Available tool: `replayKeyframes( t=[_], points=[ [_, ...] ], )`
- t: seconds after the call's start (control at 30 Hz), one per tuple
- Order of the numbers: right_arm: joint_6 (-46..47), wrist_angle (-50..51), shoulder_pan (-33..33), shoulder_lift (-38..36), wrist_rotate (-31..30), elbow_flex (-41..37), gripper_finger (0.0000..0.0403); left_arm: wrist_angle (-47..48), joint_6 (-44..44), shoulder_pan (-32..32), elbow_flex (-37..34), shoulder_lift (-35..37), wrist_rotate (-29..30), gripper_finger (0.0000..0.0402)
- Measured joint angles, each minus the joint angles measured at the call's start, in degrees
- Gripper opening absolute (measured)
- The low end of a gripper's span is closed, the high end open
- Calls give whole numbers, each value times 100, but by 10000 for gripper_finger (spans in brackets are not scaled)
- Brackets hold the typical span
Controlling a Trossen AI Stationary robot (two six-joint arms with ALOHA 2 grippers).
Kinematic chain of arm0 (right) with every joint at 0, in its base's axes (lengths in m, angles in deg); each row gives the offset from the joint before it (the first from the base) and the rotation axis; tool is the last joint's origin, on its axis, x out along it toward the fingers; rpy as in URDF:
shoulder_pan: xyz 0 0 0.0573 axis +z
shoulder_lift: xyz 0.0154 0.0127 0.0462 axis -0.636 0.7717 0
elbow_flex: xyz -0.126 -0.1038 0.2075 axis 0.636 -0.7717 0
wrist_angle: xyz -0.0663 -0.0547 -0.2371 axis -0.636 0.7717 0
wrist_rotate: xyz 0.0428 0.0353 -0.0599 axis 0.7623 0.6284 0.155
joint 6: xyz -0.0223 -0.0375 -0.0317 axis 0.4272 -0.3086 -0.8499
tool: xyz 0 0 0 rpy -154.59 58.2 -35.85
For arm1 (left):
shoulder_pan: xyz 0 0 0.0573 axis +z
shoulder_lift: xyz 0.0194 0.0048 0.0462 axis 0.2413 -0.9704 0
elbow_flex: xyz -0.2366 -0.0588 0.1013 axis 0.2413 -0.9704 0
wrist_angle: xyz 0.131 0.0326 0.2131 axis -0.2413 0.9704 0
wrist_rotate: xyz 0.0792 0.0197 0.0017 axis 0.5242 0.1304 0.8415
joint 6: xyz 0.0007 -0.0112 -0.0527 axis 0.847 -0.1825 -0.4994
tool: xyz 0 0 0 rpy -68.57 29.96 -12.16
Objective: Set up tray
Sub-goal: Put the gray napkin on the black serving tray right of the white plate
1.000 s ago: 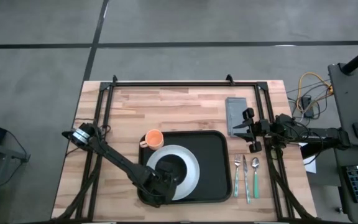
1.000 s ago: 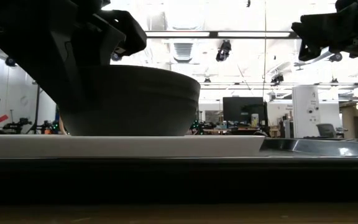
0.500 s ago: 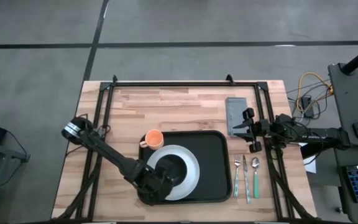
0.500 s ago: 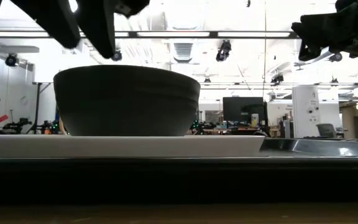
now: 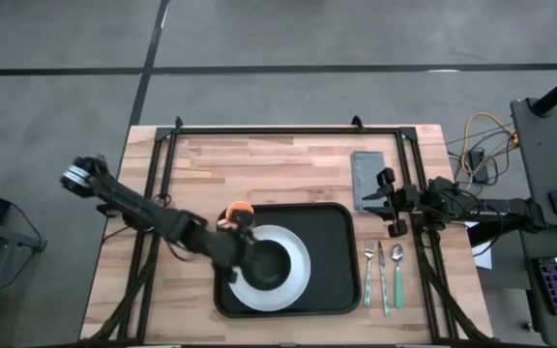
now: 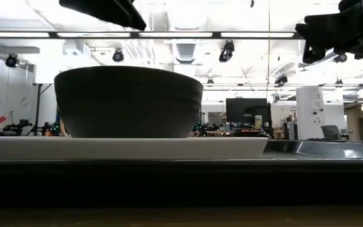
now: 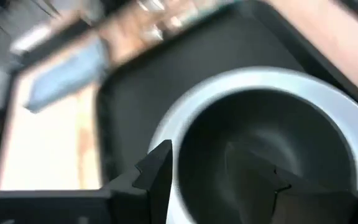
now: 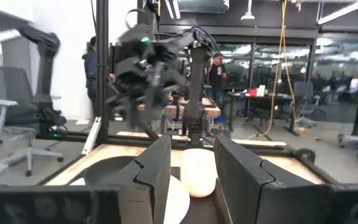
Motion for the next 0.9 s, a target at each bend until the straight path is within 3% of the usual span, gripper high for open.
replayKeyframes(
  t=[0.3,0.43,0.57,0.9],
  points=[
    [32,0,0,13,0,0,112,-2153,108,901,-2532,2306,-48,130],
    [-63,0,2,17,0,0,112,-2941,103,1402,-3453,3016,-504,130],
    [-126,4,1,17,0,0,112,-3561,114,1818,-4026,3617,-945,130],
    [-130,219,1,17,-1,-2,112,-3542,-49,2129,-4677,4956,-994,130]
  ],
)
